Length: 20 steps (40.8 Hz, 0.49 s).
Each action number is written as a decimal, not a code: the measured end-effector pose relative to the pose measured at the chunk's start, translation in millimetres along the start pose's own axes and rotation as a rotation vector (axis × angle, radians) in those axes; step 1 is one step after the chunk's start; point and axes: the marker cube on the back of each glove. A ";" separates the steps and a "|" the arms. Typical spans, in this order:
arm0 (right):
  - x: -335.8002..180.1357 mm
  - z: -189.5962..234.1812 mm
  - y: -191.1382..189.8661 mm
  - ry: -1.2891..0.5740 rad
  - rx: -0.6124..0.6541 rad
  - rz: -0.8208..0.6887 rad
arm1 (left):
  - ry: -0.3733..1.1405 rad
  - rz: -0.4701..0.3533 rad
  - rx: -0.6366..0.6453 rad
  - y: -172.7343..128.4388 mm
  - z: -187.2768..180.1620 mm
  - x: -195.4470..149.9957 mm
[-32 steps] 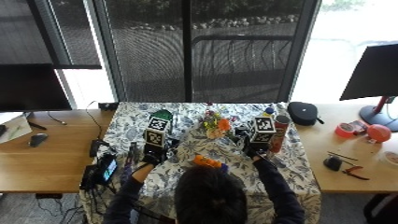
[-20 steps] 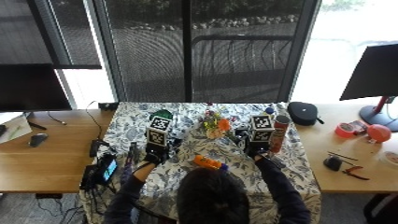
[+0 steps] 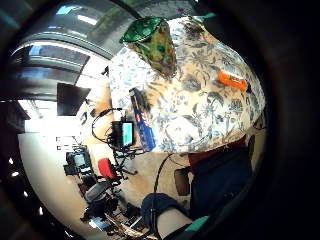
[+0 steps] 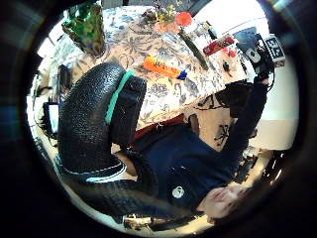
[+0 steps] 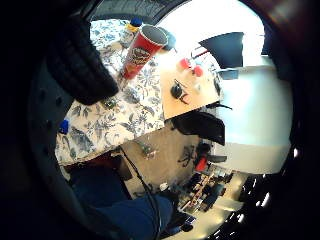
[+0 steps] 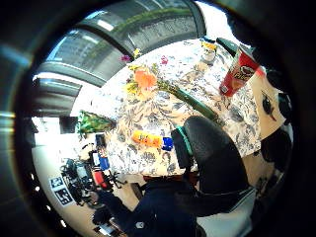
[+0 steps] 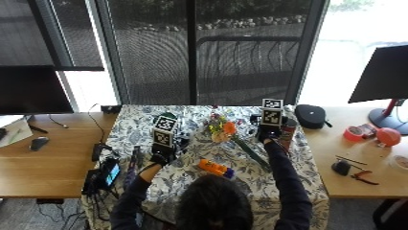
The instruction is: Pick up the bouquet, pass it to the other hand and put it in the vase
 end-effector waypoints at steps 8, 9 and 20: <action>7.6 2.9 -38.2 -0.072 -0.015 0.069 | 0.033 0.012 -0.082 3.3 6.5 8.2; 7.5 2.4 -38.5 -0.082 -0.018 0.071 | 0.031 0.011 -0.081 1.8 7.8 8.1; 9.1 6.5 -36.2 -0.137 -0.080 0.080 | 0.049 0.018 -0.047 -13.2 9.8 12.8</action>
